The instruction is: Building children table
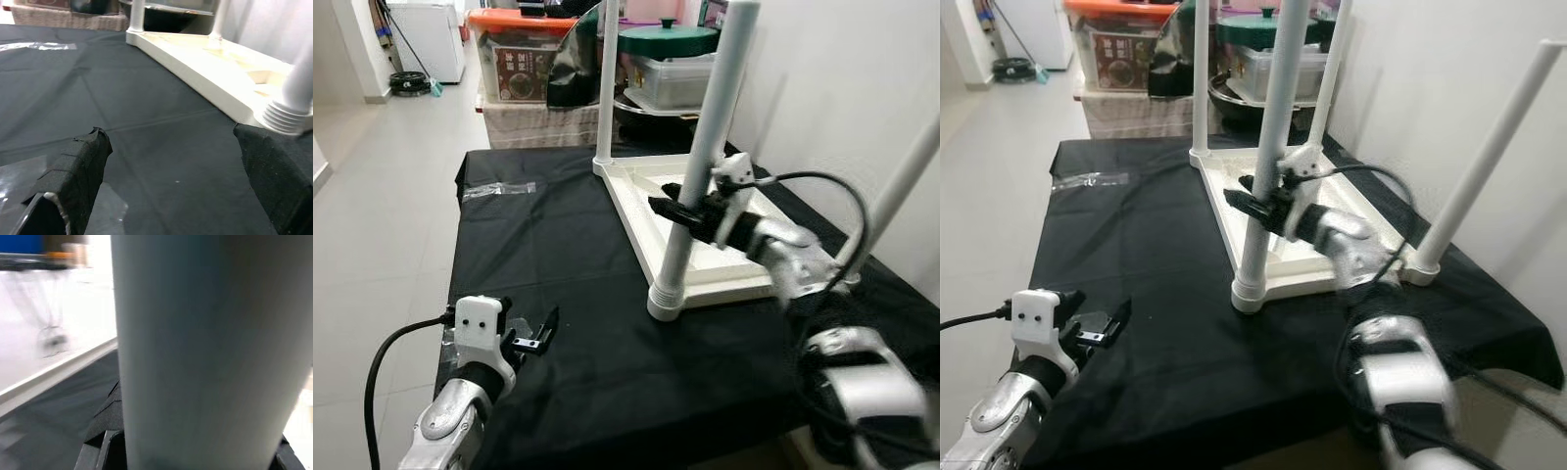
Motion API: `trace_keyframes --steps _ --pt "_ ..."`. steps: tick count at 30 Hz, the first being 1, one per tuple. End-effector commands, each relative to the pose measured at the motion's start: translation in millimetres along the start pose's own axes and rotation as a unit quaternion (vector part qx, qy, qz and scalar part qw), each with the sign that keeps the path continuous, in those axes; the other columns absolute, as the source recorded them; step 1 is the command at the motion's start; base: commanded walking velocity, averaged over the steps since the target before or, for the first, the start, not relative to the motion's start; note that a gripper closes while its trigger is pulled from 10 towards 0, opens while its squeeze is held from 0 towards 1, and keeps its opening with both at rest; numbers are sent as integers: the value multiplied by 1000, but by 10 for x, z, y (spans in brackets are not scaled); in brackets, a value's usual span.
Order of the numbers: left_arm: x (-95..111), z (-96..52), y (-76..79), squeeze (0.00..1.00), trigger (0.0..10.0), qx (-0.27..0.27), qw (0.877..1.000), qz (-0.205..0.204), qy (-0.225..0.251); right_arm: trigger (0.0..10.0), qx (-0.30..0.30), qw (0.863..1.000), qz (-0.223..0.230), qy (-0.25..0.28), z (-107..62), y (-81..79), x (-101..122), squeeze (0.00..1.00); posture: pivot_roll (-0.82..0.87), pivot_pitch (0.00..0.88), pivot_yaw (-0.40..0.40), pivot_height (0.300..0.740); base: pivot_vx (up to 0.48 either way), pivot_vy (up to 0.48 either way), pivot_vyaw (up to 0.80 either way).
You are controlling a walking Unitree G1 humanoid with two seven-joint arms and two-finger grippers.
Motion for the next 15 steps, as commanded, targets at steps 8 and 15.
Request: trace_keyframes --steps 8,15 --pt "8 -11 8 0 10000 2 1000 -2 3 0 -136 975 58 -166 -87 -412 -781 0 57 0 -90 740 0 0 0" --pt "3 17 4 0 10000 4 1000 -3 3 0 -181 958 51 -216 109 -708 -785 0 57 0 -105 740 0 0 0"
Point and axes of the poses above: a point about 5 cm out from each wrist's last joint towards the gripper, its own z axis pointing out of the wrist towards the gripper, its own x axis along the axis of the wrist's last joint, y = z × x, the point moved 6 cm from there along z, pointing out of the wrist towards the gripper, and after that the axes turned 14 degrees about -z, right-handed, at the moved point
